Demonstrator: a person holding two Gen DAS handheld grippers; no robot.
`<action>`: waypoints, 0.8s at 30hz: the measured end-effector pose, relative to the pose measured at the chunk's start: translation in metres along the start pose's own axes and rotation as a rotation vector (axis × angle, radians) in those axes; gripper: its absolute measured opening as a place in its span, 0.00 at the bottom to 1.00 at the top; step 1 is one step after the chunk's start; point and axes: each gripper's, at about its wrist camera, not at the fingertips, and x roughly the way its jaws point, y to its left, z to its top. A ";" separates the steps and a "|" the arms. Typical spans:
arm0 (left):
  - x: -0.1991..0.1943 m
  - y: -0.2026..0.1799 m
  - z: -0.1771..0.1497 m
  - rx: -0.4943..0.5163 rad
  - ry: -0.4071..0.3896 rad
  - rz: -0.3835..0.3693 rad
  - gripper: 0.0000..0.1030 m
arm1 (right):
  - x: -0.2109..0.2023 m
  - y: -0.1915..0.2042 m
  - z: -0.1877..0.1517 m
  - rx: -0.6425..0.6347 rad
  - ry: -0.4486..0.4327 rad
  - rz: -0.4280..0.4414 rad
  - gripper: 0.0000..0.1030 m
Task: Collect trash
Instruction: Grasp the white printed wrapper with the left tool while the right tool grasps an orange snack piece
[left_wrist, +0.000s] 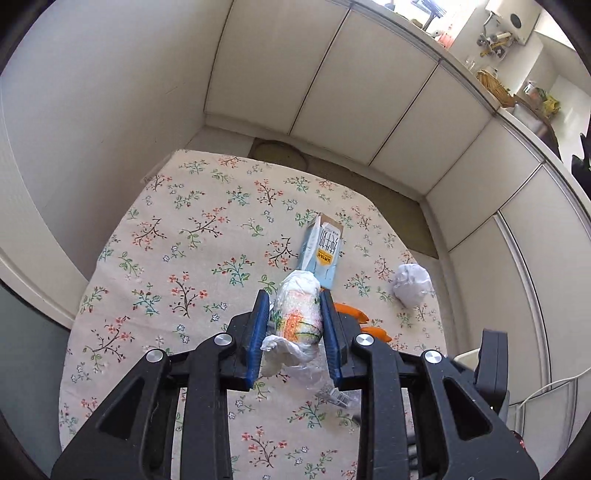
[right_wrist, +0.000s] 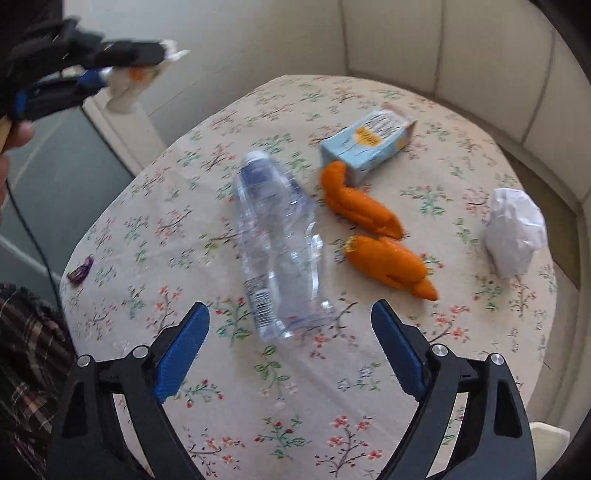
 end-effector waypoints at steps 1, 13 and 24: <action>0.002 0.000 -0.001 0.005 0.003 0.006 0.26 | 0.000 -0.007 0.001 0.025 -0.012 -0.035 0.84; 0.015 0.011 0.000 -0.010 0.040 0.001 0.26 | 0.049 -0.066 0.016 0.093 0.022 -0.216 0.70; 0.017 0.019 0.001 -0.042 0.034 0.006 0.26 | 0.053 -0.052 0.026 0.110 0.010 -0.153 0.16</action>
